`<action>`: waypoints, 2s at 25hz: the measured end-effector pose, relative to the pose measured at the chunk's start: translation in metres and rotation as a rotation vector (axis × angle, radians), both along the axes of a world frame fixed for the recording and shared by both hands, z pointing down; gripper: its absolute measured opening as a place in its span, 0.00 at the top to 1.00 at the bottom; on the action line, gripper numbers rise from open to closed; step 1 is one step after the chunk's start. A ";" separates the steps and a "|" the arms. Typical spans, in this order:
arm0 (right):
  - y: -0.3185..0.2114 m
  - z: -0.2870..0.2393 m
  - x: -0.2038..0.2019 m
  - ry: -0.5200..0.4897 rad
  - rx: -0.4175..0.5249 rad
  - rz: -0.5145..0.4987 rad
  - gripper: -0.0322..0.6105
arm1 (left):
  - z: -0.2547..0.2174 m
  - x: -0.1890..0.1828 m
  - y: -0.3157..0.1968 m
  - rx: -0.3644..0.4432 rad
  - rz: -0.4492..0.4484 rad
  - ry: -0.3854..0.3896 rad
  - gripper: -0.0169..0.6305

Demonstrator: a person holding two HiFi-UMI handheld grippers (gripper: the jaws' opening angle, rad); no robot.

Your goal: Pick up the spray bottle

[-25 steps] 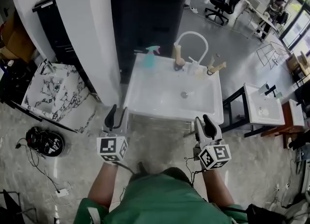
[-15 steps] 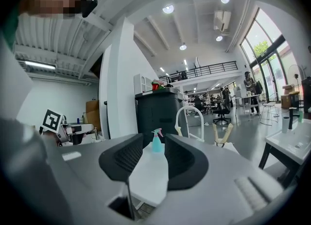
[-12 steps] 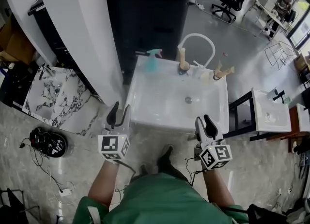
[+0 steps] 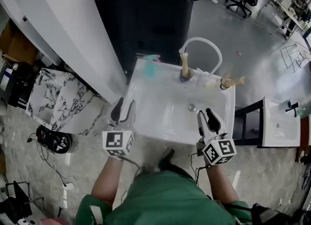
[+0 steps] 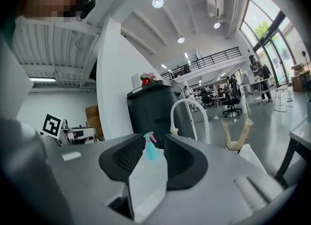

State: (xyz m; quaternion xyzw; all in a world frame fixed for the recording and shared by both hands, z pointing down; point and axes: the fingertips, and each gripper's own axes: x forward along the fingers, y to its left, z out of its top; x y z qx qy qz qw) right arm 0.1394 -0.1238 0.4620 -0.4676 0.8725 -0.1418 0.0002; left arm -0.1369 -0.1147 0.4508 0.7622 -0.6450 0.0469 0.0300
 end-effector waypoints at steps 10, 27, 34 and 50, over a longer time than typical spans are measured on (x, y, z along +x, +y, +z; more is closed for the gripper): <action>-0.074 -0.006 0.041 -0.027 0.002 -0.011 0.74 | 0.003 0.028 -0.076 -0.045 -0.021 0.002 0.71; -0.137 0.026 0.048 0.000 -0.073 0.170 0.74 | 0.092 0.023 -0.218 -0.186 0.119 -0.043 0.71; -0.153 0.037 0.048 0.001 -0.101 0.218 0.74 | 0.125 0.013 -0.254 -0.225 0.114 -0.049 0.70; -0.167 0.064 0.050 0.028 -0.181 0.300 0.74 | 0.173 0.004 -0.314 -0.261 0.096 0.017 0.64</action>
